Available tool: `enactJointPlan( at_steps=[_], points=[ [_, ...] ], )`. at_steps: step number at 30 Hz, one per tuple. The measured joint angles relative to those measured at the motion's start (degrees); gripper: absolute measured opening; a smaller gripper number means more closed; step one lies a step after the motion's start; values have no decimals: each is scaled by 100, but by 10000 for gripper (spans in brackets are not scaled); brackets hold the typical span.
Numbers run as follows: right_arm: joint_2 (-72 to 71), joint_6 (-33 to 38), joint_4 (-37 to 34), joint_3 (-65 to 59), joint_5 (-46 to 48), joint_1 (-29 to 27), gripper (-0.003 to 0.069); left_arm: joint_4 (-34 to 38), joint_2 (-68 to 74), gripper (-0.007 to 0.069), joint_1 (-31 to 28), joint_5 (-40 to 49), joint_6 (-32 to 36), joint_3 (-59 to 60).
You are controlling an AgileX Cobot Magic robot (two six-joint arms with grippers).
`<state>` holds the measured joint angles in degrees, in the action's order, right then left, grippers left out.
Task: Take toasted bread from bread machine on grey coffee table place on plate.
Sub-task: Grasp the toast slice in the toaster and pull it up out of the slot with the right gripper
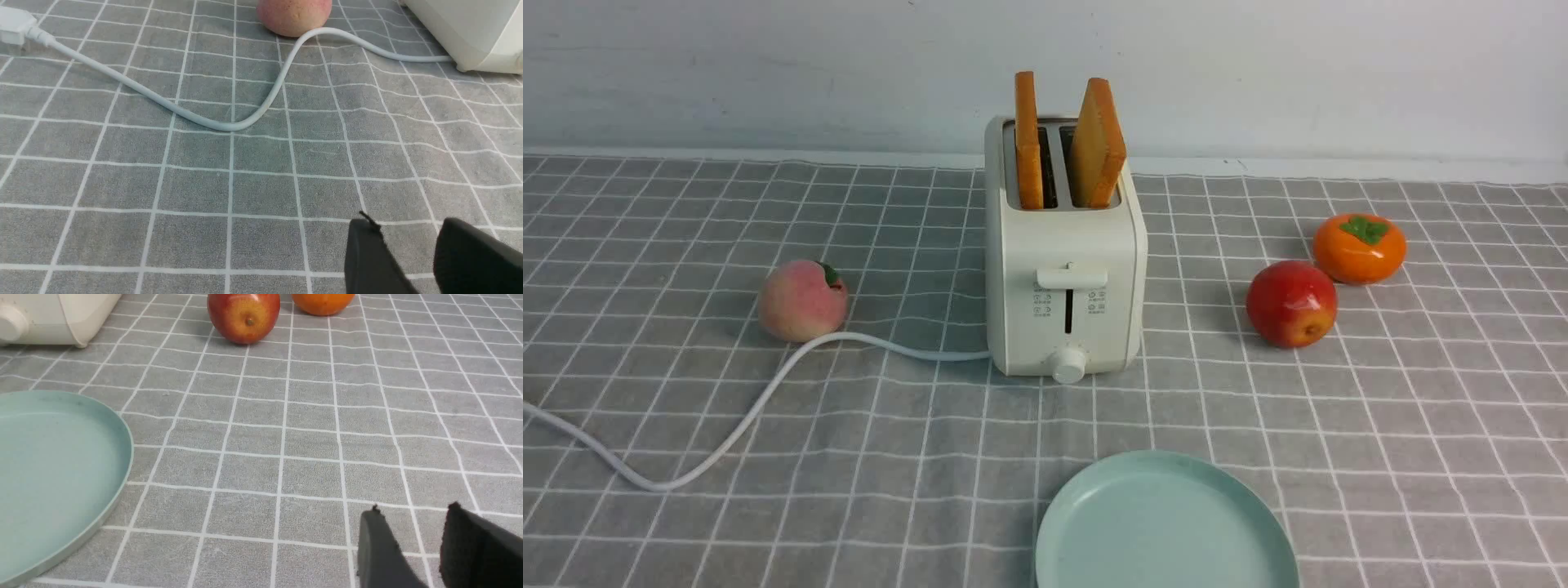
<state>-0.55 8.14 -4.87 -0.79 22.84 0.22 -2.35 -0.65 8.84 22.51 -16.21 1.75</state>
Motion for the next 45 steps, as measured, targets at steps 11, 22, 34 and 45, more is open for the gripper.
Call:
enactJointPlan(
  at_steps=[11,22,34,45],
  points=[
    [0,0,0,0,0,0,239,0,0,238,0,0,0,0],
    [0,0,0,0,0,0,239,0,0,238,0,0,0,0],
    [0,0,0,0,0,0,239,0,0,238,0,0,0,0],
    [0,0,90,0,0,0,239,-5,0,238,0,1,0,0]
  ],
)
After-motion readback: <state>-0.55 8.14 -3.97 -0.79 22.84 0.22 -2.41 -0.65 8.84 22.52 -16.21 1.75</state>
